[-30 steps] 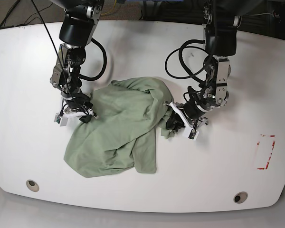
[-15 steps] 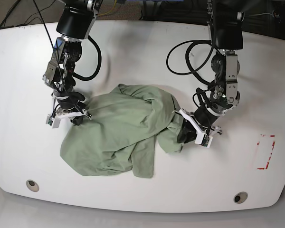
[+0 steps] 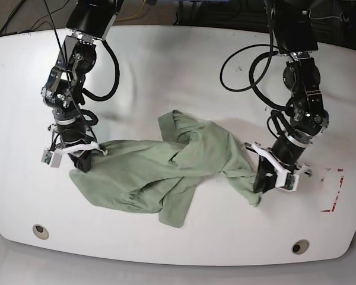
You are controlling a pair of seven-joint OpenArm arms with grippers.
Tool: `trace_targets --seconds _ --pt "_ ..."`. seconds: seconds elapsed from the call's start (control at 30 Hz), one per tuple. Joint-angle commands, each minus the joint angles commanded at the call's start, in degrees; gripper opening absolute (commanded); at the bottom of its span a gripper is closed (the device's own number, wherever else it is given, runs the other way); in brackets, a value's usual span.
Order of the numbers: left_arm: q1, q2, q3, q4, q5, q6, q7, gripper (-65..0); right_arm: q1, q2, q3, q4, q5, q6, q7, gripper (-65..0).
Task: Layout the t-shirt on the table in an organized manner, then fold the t-shirt properly
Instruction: 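Lift the t-shirt with both grippers and pull the grippers apart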
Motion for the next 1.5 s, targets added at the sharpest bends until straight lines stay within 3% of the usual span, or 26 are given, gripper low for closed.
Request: trace_targets --seconds 0.53,0.8,1.1,1.3,1.5 --pt "-11.8 -3.7 -0.1 3.6 0.1 0.2 7.5 -62.1 8.4 8.6 -4.7 -0.2 0.2 0.26 0.0 -65.0" --pt "-16.6 -4.5 -0.1 3.7 0.0 0.3 8.3 -62.1 13.5 12.6 -7.6 -2.2 0.3 0.35 0.0 -65.0" --pt "-21.5 -6.2 -0.1 4.0 0.2 0.3 8.4 -62.1 20.1 15.7 -9.2 -5.2 0.4 0.44 0.0 -65.0" --pt "-26.1 -6.9 -0.1 4.0 0.2 0.3 13.0 -62.1 25.8 17.7 -12.0 -7.3 0.4 0.44 0.0 -65.0" --pt "-30.2 -7.1 -0.1 3.5 0.2 0.3 14.3 -62.1 30.9 19.1 -14.2 -10.5 0.4 0.44 0.0 -65.0"
